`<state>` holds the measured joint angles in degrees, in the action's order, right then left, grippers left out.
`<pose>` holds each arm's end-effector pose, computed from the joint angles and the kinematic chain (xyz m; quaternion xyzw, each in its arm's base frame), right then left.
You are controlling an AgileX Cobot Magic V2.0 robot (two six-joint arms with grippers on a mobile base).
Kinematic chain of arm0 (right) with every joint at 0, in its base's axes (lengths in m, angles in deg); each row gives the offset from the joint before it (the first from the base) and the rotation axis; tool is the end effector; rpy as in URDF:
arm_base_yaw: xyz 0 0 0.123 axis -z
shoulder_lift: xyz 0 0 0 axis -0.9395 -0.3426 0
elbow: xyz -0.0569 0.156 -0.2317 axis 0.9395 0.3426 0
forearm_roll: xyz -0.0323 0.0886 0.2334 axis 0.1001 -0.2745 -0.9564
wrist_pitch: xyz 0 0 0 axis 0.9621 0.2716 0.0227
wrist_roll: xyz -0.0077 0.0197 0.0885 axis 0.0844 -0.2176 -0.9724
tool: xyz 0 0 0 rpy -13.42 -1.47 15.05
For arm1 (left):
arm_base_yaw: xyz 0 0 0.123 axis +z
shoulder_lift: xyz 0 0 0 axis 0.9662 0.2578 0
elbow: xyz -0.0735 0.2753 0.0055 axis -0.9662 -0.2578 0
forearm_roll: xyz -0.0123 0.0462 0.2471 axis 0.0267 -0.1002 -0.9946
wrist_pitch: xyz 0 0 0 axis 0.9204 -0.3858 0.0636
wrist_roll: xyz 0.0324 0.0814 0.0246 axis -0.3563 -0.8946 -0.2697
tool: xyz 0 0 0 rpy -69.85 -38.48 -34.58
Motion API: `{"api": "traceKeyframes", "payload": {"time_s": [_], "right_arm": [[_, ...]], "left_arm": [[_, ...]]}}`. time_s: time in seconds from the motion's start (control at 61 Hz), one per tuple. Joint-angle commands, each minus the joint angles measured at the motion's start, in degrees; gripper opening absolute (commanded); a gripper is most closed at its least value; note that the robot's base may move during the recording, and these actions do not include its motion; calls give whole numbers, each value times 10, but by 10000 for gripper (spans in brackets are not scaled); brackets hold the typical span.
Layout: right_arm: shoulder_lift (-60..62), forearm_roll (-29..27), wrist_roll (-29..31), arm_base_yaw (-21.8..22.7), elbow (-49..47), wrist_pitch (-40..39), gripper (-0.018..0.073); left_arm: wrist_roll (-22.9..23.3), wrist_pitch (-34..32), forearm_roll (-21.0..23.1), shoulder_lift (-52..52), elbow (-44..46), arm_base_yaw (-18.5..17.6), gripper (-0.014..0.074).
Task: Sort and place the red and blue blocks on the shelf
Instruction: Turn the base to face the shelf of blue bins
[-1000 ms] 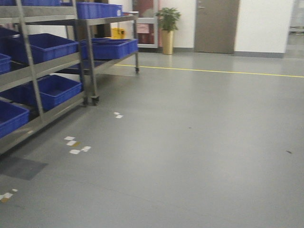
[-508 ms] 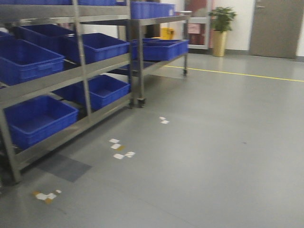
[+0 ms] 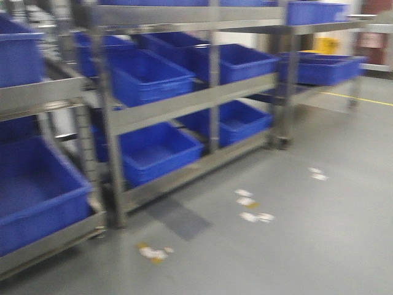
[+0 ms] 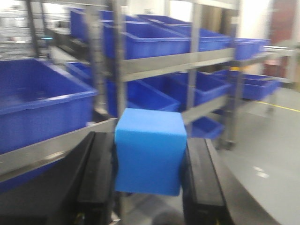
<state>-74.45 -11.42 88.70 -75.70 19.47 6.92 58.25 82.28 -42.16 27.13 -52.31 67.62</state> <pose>0.0619 0.0082 0.3032 0.0021 0.6901 0.0903 0.7180 0.0734 -0.0081 0.3562 0.0353 0.6819 -0.0449 0.7292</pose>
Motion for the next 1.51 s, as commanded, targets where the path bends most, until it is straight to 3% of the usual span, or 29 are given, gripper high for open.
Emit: {"api": "traceKeyframes", "payload": {"time_s": [0.0, 1.491], "right_arm": [[-5, 4, 6, 4, -16, -50, 37], [-5, 4, 6, 4, -16, -50, 37]], "left_arm": [[1, -52, 0, 4, 17, 1, 122], [1, -52, 0, 4, 17, 1, 122]]}}
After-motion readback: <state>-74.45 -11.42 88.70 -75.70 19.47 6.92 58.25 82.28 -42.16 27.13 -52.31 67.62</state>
